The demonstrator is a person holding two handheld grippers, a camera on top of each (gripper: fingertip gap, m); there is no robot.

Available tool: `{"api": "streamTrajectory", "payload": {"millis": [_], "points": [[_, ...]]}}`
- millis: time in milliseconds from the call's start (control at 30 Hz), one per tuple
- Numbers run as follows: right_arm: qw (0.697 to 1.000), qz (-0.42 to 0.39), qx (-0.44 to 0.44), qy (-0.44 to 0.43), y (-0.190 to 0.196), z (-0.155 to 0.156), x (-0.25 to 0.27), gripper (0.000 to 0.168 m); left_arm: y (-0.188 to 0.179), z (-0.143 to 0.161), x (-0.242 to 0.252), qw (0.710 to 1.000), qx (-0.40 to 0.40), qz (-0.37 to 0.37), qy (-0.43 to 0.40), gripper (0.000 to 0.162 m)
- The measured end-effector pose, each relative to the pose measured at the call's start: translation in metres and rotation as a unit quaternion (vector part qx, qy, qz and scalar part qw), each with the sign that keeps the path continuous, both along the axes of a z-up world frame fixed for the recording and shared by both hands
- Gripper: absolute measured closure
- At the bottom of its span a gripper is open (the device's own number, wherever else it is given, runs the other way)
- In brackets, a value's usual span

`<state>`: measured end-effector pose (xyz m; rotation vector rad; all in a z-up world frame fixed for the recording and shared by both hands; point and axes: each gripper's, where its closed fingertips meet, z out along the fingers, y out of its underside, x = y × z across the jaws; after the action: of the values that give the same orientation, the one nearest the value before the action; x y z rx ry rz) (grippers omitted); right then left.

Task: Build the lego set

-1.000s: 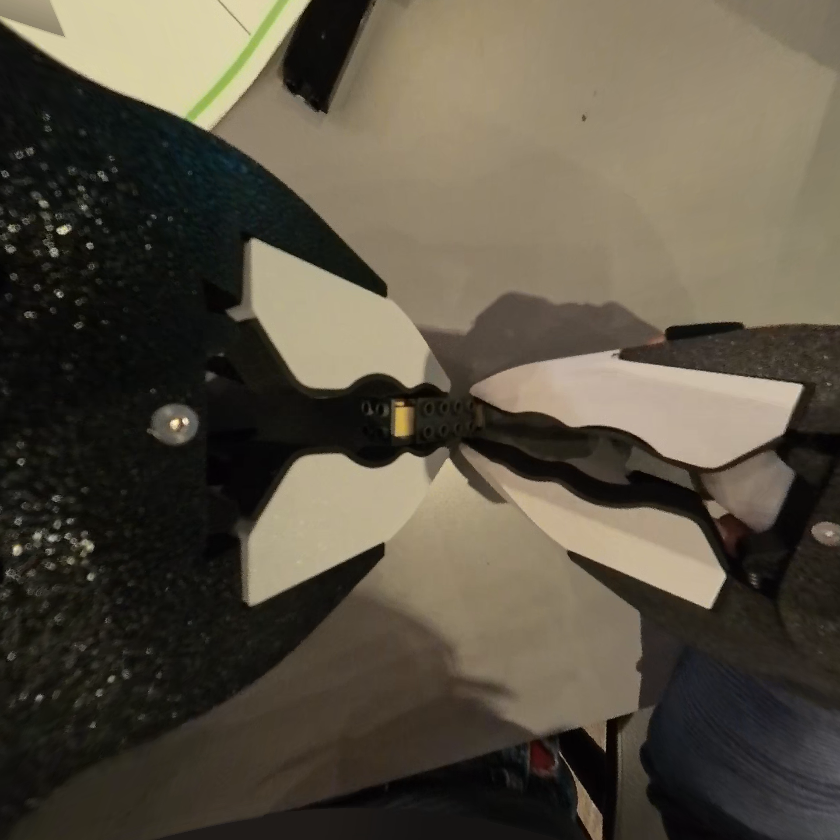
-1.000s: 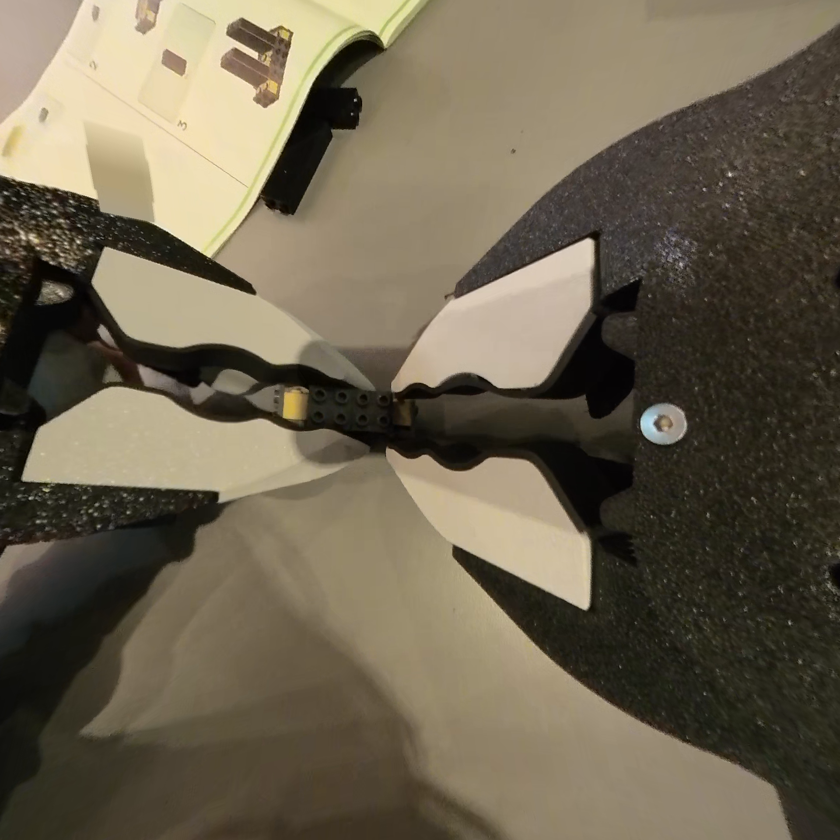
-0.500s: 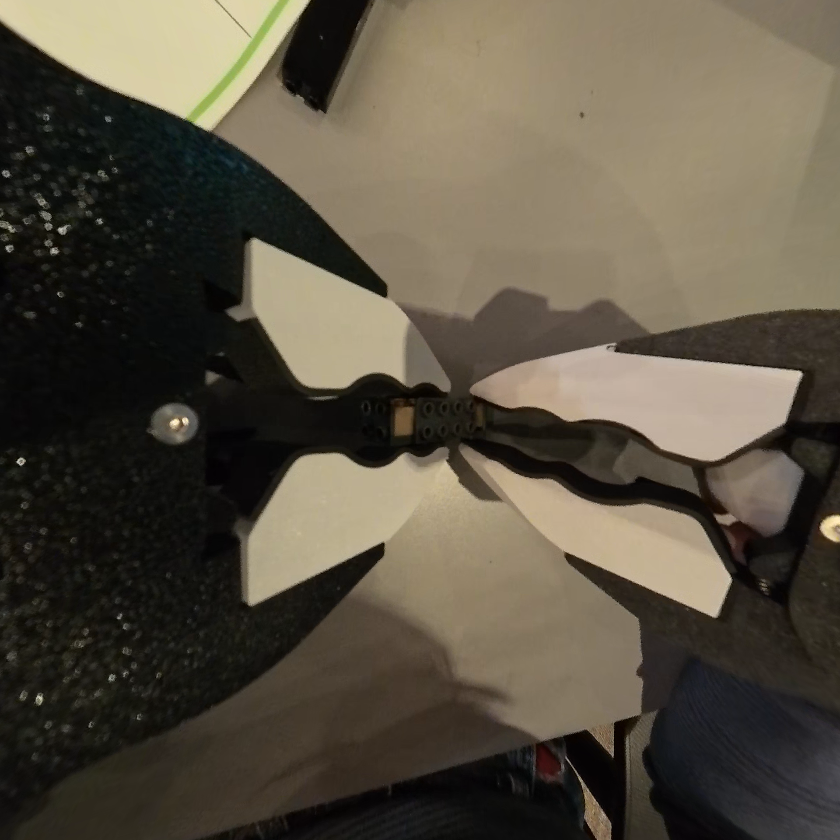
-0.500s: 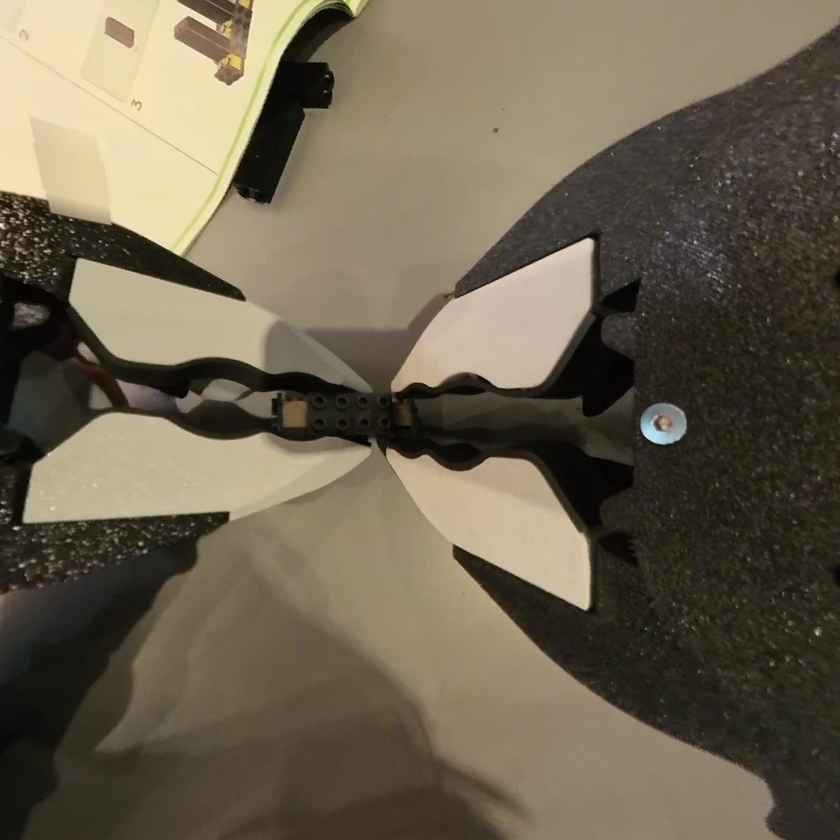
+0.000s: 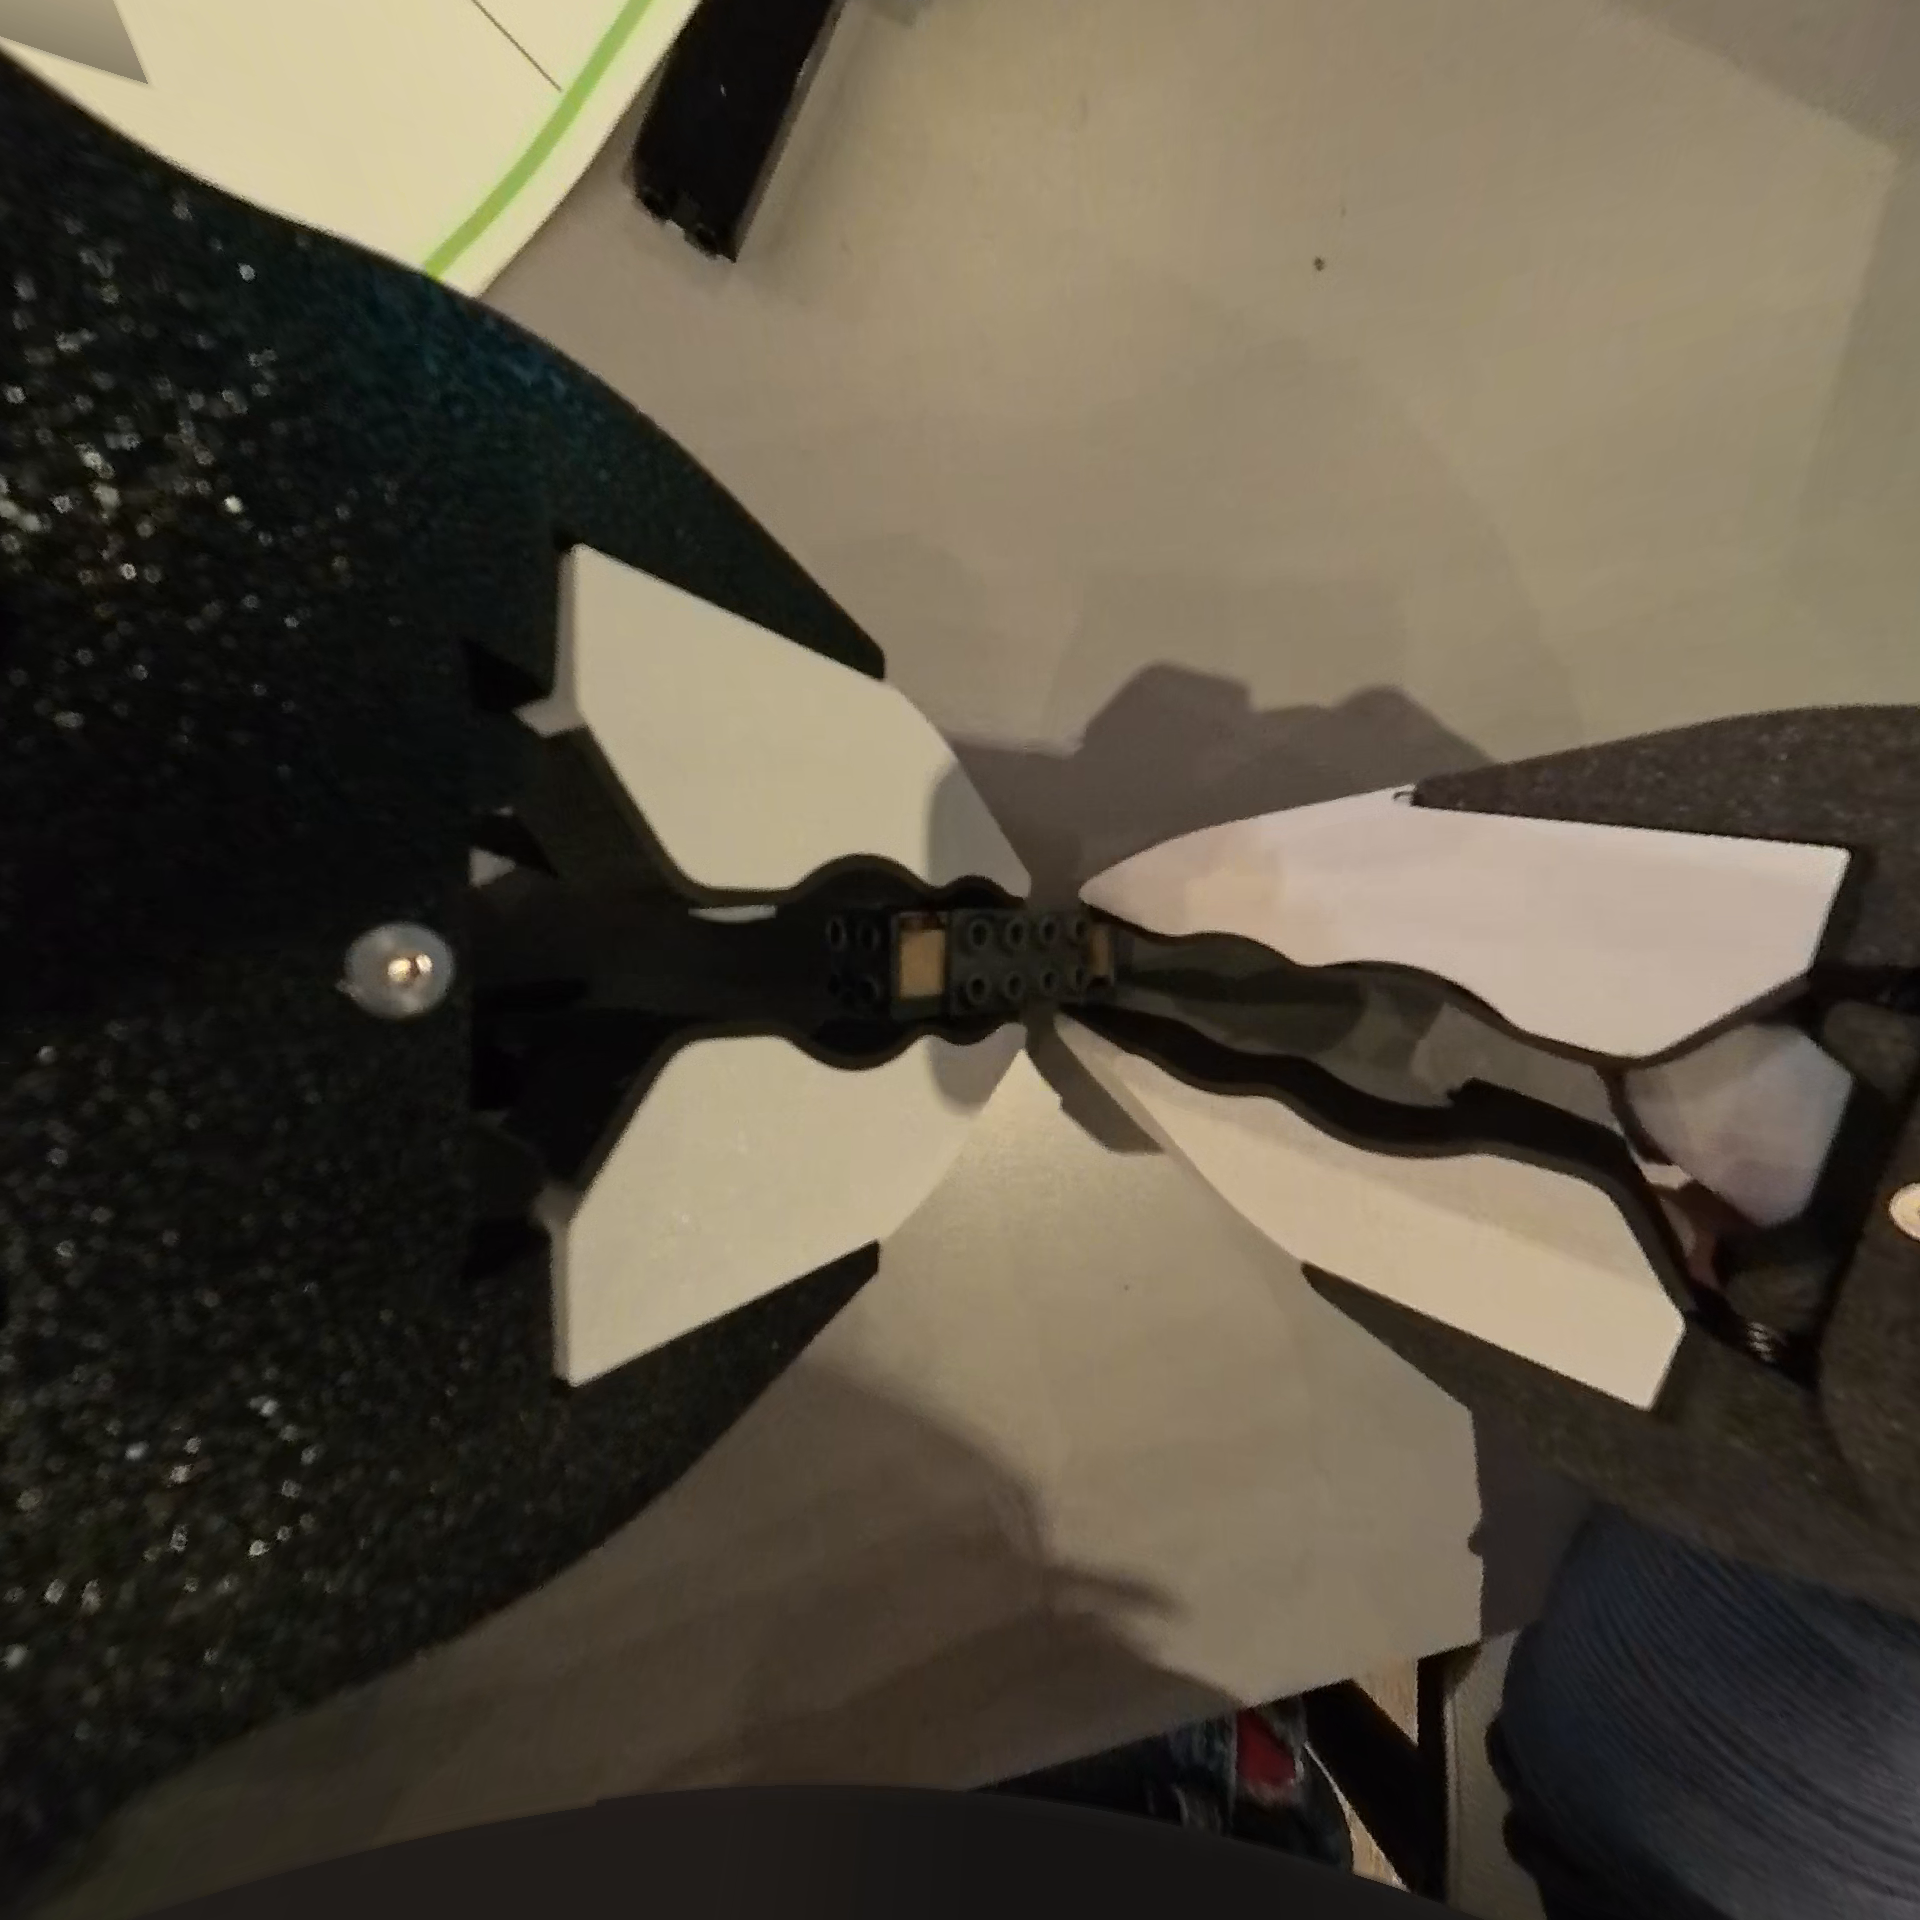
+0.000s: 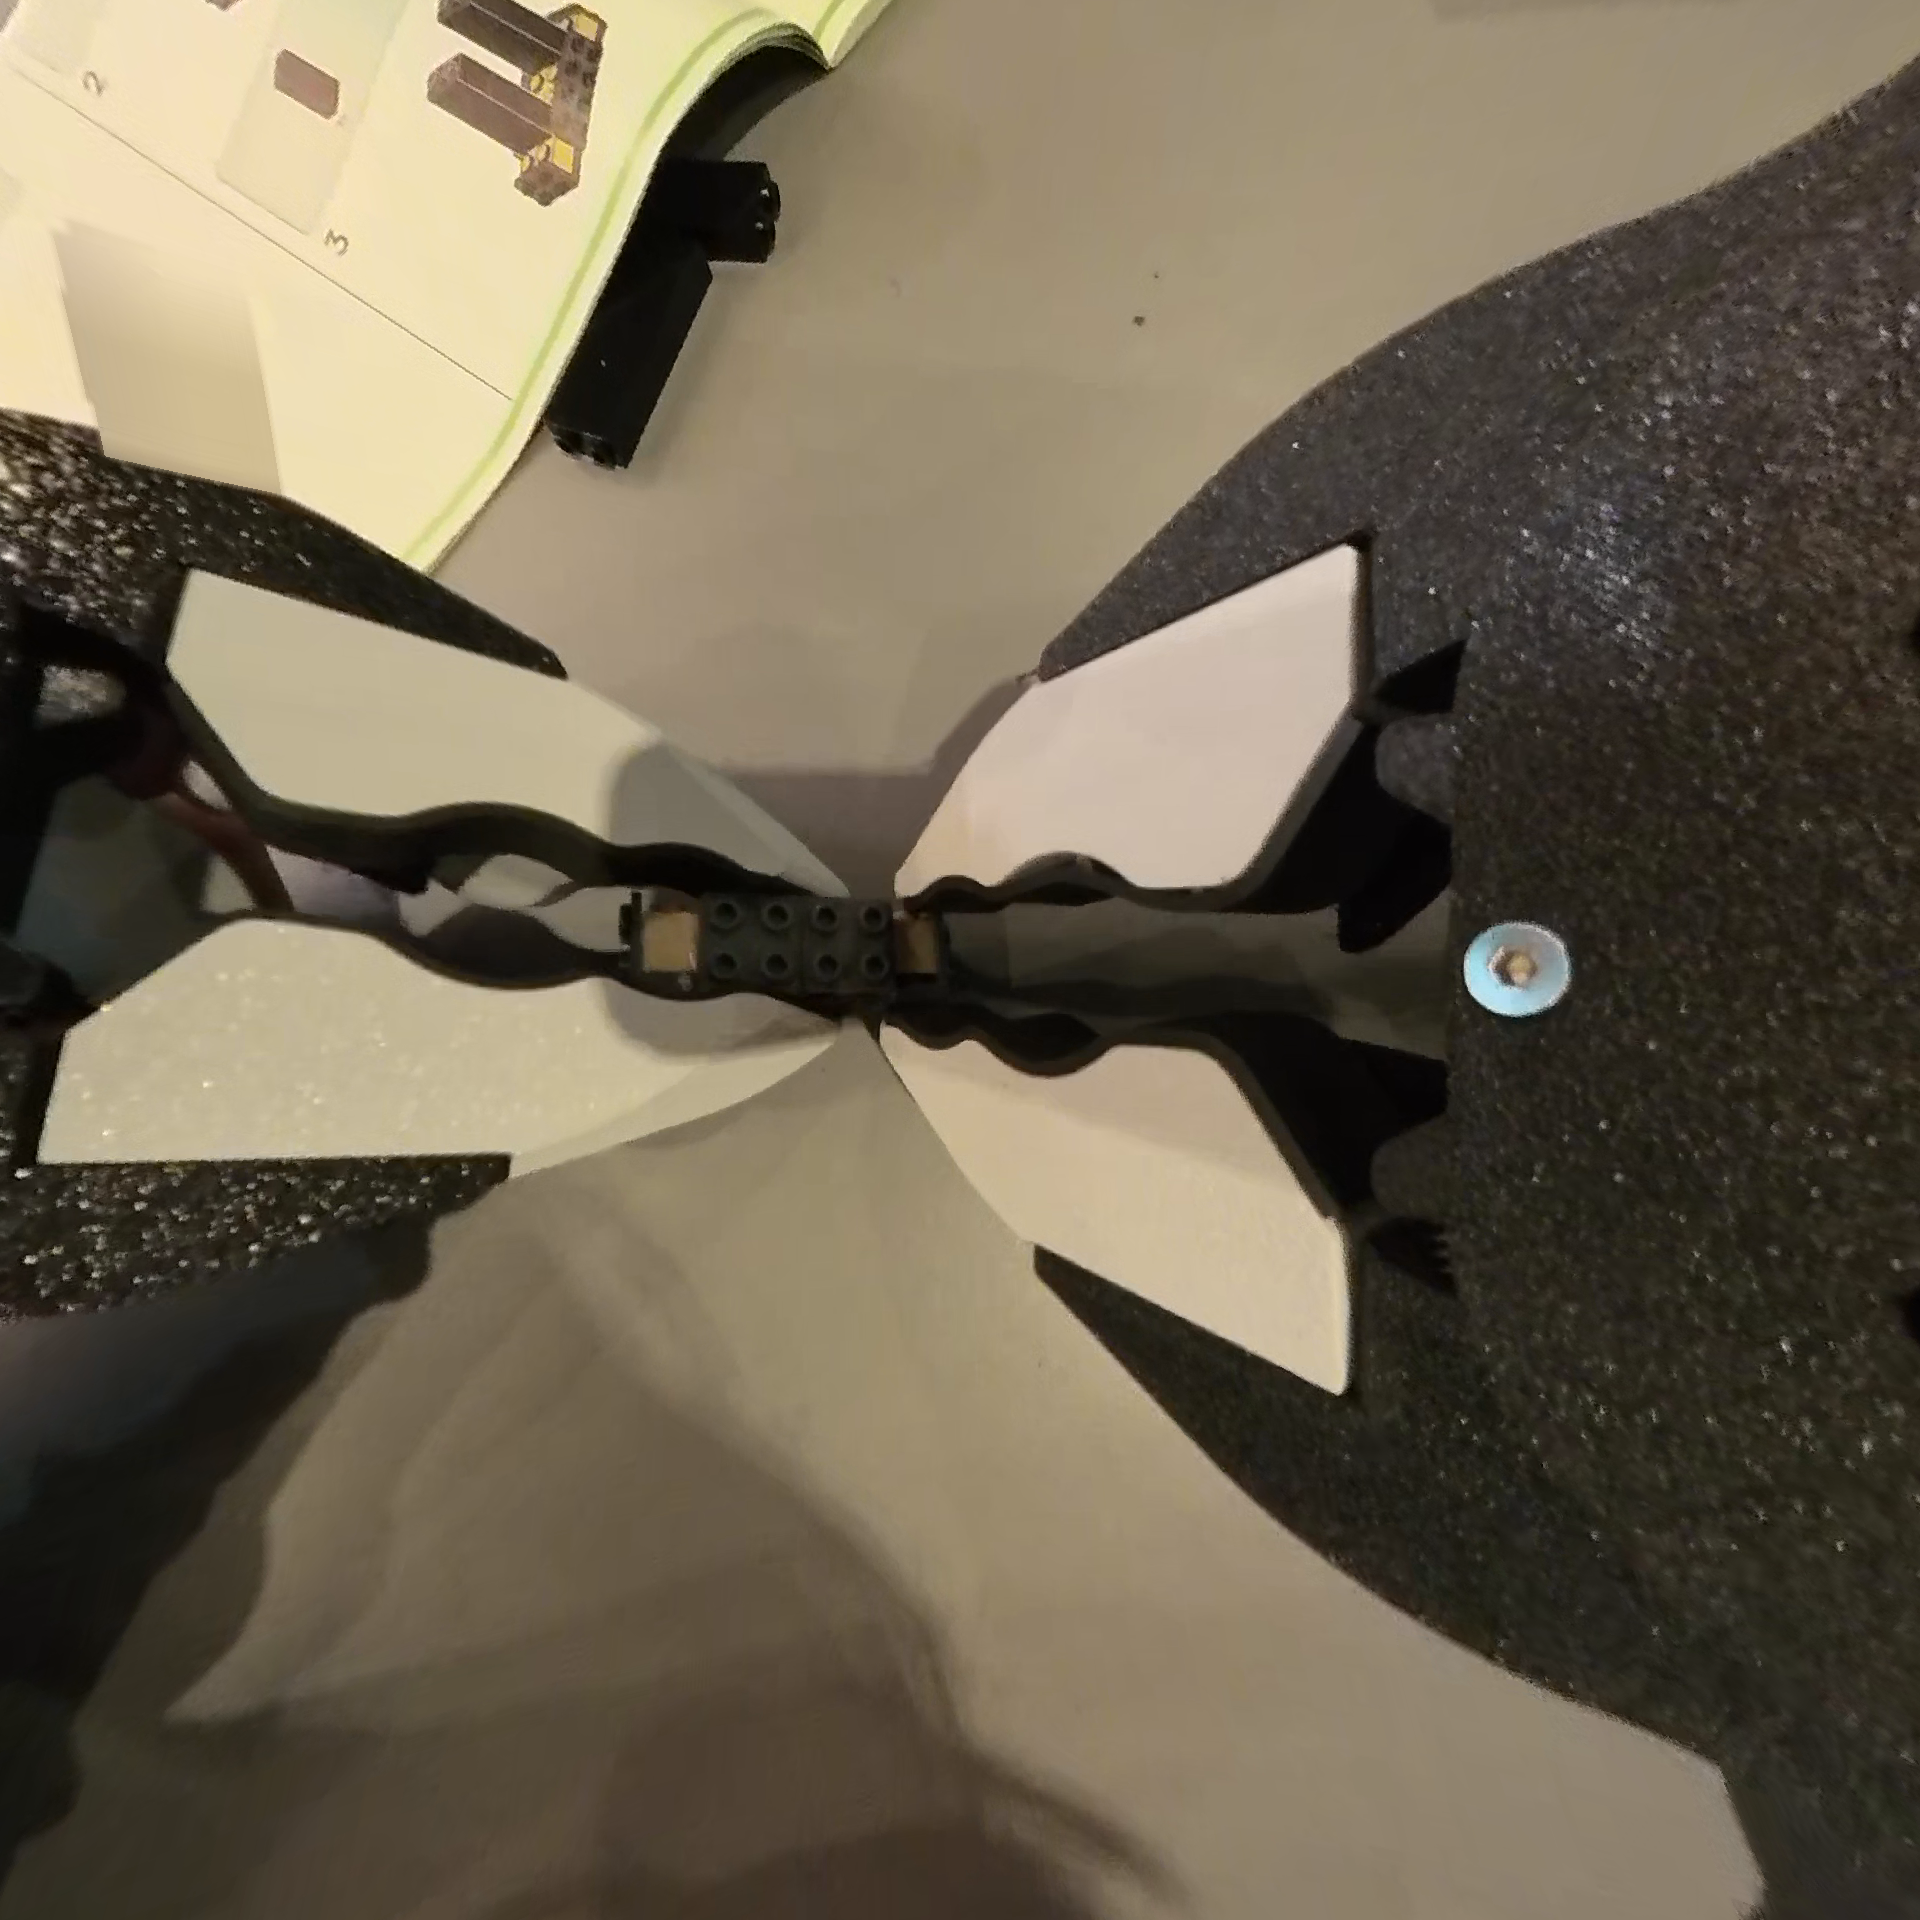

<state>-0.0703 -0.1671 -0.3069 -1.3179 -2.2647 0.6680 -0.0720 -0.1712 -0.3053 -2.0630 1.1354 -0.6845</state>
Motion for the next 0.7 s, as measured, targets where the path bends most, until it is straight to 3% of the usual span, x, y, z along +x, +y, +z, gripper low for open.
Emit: {"api": "streamTrajectory", "payload": {"millis": [533, 700], "points": [[0.979, 0.021, 0.173, 0.108, 0.020, 0.025, -0.010, 0.154, 0.019, 0.025, -0.009, 0.984, 0.169, 0.024, 0.041, 0.145], [0.974, 0.022, 0.195, 0.115, 0.022, 0.027, -0.011, 0.154, 0.021, 0.027, -0.010, 0.981, 0.185, 0.027, 0.047, 0.145]]}}
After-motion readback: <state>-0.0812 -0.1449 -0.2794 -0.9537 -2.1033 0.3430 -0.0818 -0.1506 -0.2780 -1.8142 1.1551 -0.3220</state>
